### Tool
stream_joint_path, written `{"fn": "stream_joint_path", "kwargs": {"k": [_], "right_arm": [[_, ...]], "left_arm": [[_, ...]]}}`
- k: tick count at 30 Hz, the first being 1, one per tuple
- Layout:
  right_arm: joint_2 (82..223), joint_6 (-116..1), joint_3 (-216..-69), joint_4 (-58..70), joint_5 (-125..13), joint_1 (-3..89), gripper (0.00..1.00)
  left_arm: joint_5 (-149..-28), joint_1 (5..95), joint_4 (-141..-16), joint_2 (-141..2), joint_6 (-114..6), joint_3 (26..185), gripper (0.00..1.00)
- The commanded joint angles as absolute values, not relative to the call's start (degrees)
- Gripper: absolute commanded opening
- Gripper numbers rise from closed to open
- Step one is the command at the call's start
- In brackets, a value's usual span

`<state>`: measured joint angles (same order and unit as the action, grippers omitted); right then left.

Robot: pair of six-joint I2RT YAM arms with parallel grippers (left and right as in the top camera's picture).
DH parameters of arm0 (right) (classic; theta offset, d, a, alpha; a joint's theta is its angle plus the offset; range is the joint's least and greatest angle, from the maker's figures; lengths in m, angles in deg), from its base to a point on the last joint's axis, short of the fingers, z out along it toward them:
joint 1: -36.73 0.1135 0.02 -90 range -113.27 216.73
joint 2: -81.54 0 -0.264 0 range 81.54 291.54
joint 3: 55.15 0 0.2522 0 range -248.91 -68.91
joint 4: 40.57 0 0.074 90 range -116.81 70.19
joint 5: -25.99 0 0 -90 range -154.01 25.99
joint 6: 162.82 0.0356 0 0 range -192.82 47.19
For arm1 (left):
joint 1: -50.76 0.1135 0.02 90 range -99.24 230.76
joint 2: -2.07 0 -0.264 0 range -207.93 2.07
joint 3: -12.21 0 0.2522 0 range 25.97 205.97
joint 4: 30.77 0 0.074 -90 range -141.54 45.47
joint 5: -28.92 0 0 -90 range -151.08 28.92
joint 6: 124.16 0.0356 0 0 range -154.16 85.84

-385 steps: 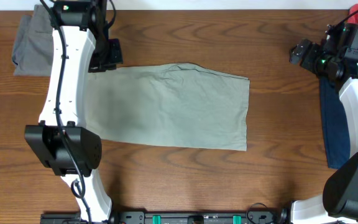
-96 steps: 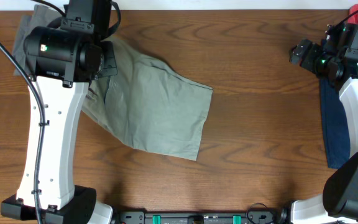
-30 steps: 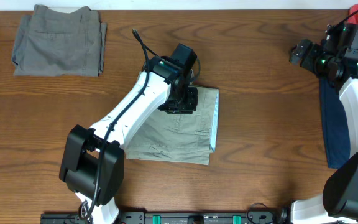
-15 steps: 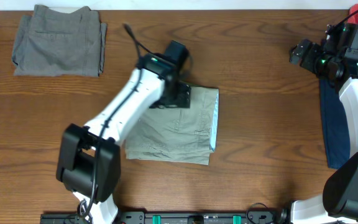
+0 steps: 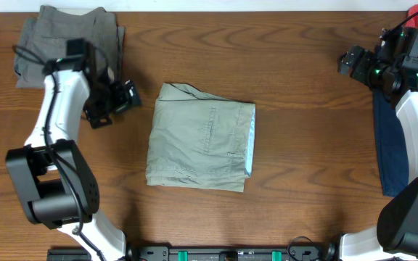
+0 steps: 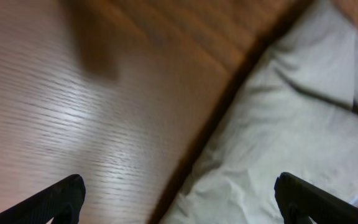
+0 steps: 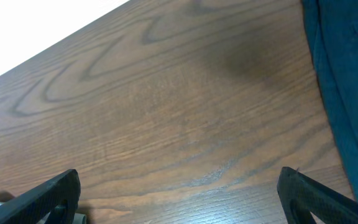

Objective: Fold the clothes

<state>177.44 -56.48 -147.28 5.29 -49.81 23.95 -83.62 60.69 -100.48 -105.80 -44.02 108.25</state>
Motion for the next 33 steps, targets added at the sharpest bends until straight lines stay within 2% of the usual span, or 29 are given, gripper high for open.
{"fn": "stream_joint_path", "kwargs": {"k": [1,7,18,21,22,24,25,26,33], "right_arm": [[177.5,-56.1,-147.6,5.3,-49.6,24.3,0.99],[177.5,-56.1,-147.6,5.3,-49.6,24.3,0.99],[177.5,-56.1,-147.6,5.3,-49.6,24.3,0.99],[177.5,-56.1,-147.6,5.3,-49.6,24.3,0.99],[177.5,-56.1,-147.6,5.3,-49.6,24.3,0.99],[177.5,-56.1,-147.6,5.3,-49.6,24.3,0.99],[177.5,-56.1,-147.6,5.3,-49.6,24.3,0.99],[177.5,-56.1,-147.6,5.3,-49.6,24.3,0.99],[177.5,-56.1,-147.6,5.3,-49.6,24.3,0.99]], "left_arm": [[-95.9,61.8,-98.5,-105.0,-35.7,102.9,0.98],[-102.7,60.6,-90.6,-105.0,-35.0,93.7,0.98],[-102.9,54.4,-80.8,-105.1,-35.3,85.8,1.00],[-102.9,53.2,-78.5,-105.1,-36.0,85.8,0.76],[-102.8,53.0,-77.8,-105.1,-36.4,85.8,0.64],[-102.1,52.9,-76.4,-105.1,-37.3,85.9,0.26],[-101.7,52.9,-76.0,-105.1,-38.0,86.1,0.14],[-101.0,52.9,-75.9,-105.1,-38.4,86.4,0.06],[-93.5,52.9,-79.7,-105.1,-39.2,94.0,0.06]]}}
